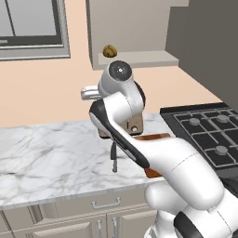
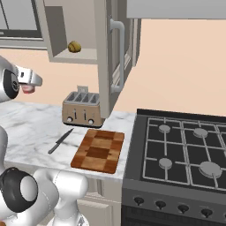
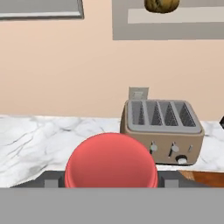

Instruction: Pick the bread, place it on the cutting board, pick the jam, place it on the counter, and close the cabinet.

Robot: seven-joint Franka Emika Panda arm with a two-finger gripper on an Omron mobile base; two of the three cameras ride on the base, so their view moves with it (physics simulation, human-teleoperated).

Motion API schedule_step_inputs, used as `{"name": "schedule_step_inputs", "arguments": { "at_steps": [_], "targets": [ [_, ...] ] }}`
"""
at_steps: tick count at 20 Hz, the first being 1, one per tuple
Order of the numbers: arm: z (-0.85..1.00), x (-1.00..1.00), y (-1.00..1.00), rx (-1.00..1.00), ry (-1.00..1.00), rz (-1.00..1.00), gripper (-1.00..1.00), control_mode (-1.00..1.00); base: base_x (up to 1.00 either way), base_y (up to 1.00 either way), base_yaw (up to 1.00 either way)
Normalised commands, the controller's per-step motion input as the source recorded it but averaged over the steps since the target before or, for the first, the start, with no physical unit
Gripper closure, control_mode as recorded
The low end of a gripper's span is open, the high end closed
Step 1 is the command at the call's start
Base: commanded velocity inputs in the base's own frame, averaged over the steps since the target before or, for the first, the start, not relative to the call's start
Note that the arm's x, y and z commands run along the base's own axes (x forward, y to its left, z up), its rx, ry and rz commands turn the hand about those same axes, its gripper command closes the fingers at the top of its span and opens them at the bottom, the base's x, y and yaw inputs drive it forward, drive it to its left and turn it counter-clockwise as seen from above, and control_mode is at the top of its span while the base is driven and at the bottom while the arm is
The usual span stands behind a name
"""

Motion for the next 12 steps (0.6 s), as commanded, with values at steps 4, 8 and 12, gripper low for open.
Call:
{"name": "schedule_step_inputs", "arguments": {
  "at_steps": [4,8,12],
  "targets": [
    [-0.12,0.0,0.11,0.02,0.04,0.0,1.0,-1.0,0.0,0.0,0.0],
    [-0.14,0.0,0.11,0.01,0.06,0.0,1.0,-1.0,0.0,0.0,0.0],
    [-0.13,0.0,0.1,0.01,0.08,0.0,1.0,-1.0,0.0,0.0,0.0]
  ]
}}
